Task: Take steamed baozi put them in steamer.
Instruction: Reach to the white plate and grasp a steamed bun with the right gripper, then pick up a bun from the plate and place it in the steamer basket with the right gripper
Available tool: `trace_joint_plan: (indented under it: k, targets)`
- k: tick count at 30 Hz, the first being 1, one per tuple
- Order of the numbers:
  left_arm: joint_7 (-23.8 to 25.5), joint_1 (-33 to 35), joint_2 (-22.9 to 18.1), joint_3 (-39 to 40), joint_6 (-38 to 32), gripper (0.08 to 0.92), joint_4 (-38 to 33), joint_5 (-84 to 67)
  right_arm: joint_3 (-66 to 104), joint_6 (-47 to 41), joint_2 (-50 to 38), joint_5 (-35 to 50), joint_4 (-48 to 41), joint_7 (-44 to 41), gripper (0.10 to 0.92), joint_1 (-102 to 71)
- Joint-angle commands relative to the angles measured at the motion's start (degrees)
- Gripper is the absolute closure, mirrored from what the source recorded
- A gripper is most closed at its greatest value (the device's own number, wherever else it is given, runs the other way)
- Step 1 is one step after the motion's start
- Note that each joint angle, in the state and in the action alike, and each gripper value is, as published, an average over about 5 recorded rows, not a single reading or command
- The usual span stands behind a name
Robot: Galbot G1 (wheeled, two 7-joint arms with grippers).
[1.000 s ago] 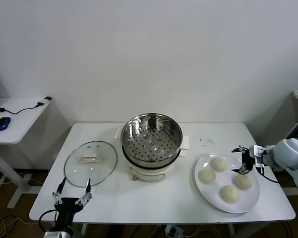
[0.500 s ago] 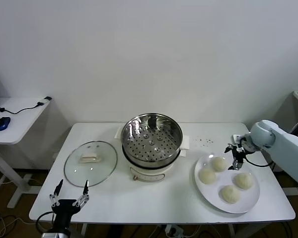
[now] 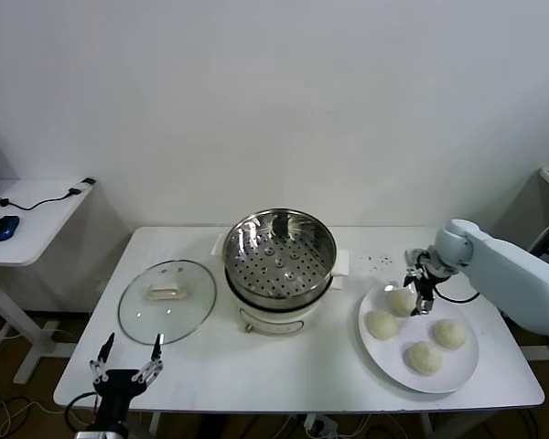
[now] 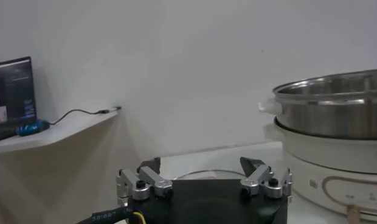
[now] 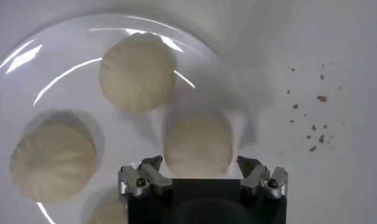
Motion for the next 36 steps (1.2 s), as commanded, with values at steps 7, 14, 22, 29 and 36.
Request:
trace_joint_plan:
  k: [7, 14, 22, 29, 36]
  targets:
    - [-0.07, -0.04, -0.13, 0.19, -0.27, 0.177, 0.62, -0.17, -2.0, 0.07, 2.02, -0.43, -2.07, -0.59, 0.339, 0.91]
    - [-0.2, 0.26, -0.04, 0.14, -0.47, 0.177, 0.85, -0.2, -1.98, 0.2, 1.7, -0.21, -1.75, -0.73, 0.483, 1.3]
    - [-0.17, 0.55, 0.2, 0.19, -0.39, 0.177, 0.66, -0.13, -9.28, 5.51, -0.37, 4.79, 2.89, -2.66, 0.499, 12.9]
    - [-0.12, 0.78, 0.24, 0.1, -0.21, 0.177, 0.44, 0.1, -24.32, 24.55, 6.43, 3.23, 3.14, -8.18, 0.493, 37.32]
    - [-0.1, 1.03, 0.11, 0.18, -0.16, 0.177, 0.78, 0.2, -25.78, 39.68, 17.87, -0.32, 2.48, -9.93, 0.478, 45.53]
